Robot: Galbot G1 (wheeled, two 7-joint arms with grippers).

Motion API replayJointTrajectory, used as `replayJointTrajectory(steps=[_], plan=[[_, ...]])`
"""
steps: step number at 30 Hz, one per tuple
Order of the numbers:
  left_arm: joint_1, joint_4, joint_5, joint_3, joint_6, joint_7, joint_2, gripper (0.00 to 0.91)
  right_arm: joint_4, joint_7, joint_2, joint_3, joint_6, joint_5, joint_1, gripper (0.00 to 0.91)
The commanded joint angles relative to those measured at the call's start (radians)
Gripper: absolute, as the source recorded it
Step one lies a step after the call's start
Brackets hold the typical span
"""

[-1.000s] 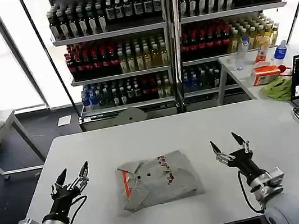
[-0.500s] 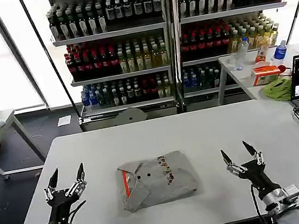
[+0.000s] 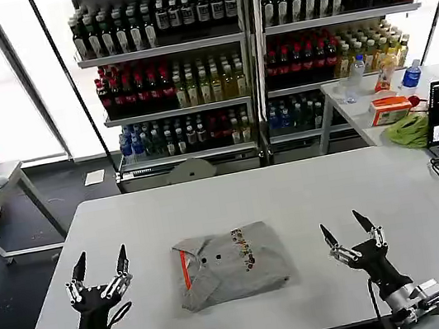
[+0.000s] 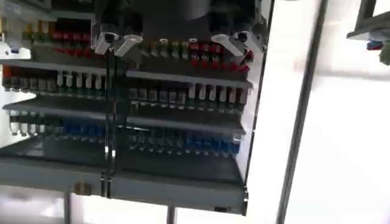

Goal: Fold and organize the clothes.

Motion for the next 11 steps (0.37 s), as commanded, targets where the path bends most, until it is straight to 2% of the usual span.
replayJointTrajectory(steps=[1,11], plan=[[0.01,0.01,0.039,0.002,-0.055,0.015,-0.019,0.907,0.01,-0.01,0.0,0.003,0.006,0.006,-0.009,0.907],[0.021,0.012,0.039,0.001,-0.06,0.024,-0.02,0.907,0.011,-0.012,-0.001,0.0,0.005,0.006,-0.004,0.907]])
